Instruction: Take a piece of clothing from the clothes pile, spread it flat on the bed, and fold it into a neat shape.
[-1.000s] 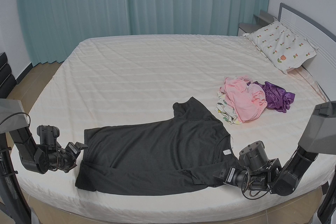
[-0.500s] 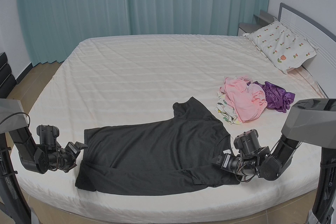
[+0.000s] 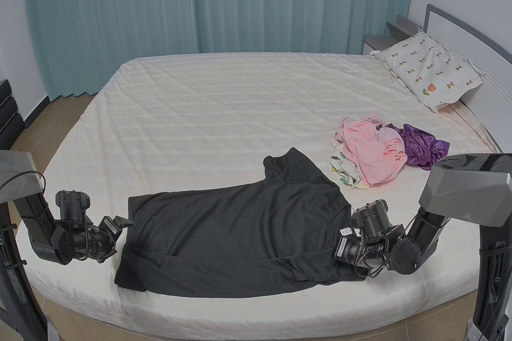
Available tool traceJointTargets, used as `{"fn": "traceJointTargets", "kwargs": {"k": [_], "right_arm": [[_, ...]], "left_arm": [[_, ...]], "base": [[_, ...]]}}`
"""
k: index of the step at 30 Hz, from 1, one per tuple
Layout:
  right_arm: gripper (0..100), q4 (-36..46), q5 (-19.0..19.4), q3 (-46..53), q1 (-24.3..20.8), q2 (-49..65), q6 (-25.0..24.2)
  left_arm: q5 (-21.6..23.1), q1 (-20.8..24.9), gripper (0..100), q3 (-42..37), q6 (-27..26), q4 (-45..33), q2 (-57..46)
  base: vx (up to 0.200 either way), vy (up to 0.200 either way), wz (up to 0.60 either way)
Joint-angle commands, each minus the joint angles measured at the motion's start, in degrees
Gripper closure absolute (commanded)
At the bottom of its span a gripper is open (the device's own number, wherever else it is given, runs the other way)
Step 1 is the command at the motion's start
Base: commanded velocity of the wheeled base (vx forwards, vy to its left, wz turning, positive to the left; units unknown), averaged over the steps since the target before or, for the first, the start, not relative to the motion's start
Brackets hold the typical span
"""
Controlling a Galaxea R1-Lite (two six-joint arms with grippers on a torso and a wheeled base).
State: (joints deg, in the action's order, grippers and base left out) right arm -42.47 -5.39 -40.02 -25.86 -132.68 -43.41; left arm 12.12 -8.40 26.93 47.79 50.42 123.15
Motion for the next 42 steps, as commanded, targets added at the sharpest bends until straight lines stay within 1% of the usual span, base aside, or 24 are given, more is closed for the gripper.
{"fn": "traceJointTargets", "kwargs": {"k": [1,4,14,17,19,20,23,24,27,33,34,35,37,42], "right_arm": [[100,-0.1,-0.1,0.3,0.5,0.0,-0.1],[100,-0.1,-0.1,1.2,1.4,1.1,-0.3],[100,0.1,-0.1,4.4,1.0,3.6,0.2],[100,0.3,0.1,4.1,0.6,2.7,0.3],[100,0.1,0.3,4.4,-0.3,1.9,0.4],[0,0.1,0.3,4.4,-0.3,1.9,0.4],[0,0.0,0.1,4.6,-0.9,2.0,0.9],[0,0.0,0.1,4.6,-0.9,2.0,0.9],[0,-0.1,0.0,4.9,-1.0,2.9,1.6],[0,0.0,0.0,5.1,0.3,4.5,1.7],[0,-0.1,0.0,5.3,0.5,4.5,2.4],[0,-0.1,0.0,5.3,0.6,4.5,2.8],[0,-0.1,0.0,5.4,0.7,4.5,3.6],[0,-0.2,0.0,4.9,1.1,4.2,3.7]], "left_arm": [[-0.1,0.0,0,0.0,0.0,0.0,0.0],[-0.1,0.0,0,0.0,-0.1,0.0,0.0],[-0.2,0.0,0,0.3,-1.0,-0.2,-0.3],[0.0,0.1,0,0.3,-2.8,-0.5,-0.2],[0.0,0.4,0,0.6,-5.0,-0.7,-0.1],[0.0,0.4,0,0.6,-5.0,-0.7,-0.1],[-0.1,1.3,0,1.5,-8.1,-2.3,0.3],[-0.1,1.3,0,1.5,-8.3,-2.3,0.3],[0.0,1.6,0,3.2,-13.6,-5.2,0.8],[0.0,1.9,0,4.6,-17.6,-6.4,3.2],[-0.1,1.9,0,4.4,-20.2,-6.4,4.6],[-0.1,1.9,0,4.1,-21.0,-6.3,5.0],[0.0,1.9,0,3.9,-21.7,-6.1,5.4],[-0.3,2.6,0,3.8,-22.0,-6.3,5.5]], "base": [[0.000,0.000,0.00],[0.000,0.000,0.00],[0.000,0.000,0.00],[0.000,0.000,0.00],[0.000,0.000,0.00],[0.000,0.000,0.00],[0.000,0.000,0.00],[0.000,0.000,0.00],[0.000,0.000,0.00],[0.000,0.000,0.00],[0.000,0.000,0.00],[0.000,0.000,0.00],[0.000,0.000,0.00],[0.000,0.000,0.00]]}}
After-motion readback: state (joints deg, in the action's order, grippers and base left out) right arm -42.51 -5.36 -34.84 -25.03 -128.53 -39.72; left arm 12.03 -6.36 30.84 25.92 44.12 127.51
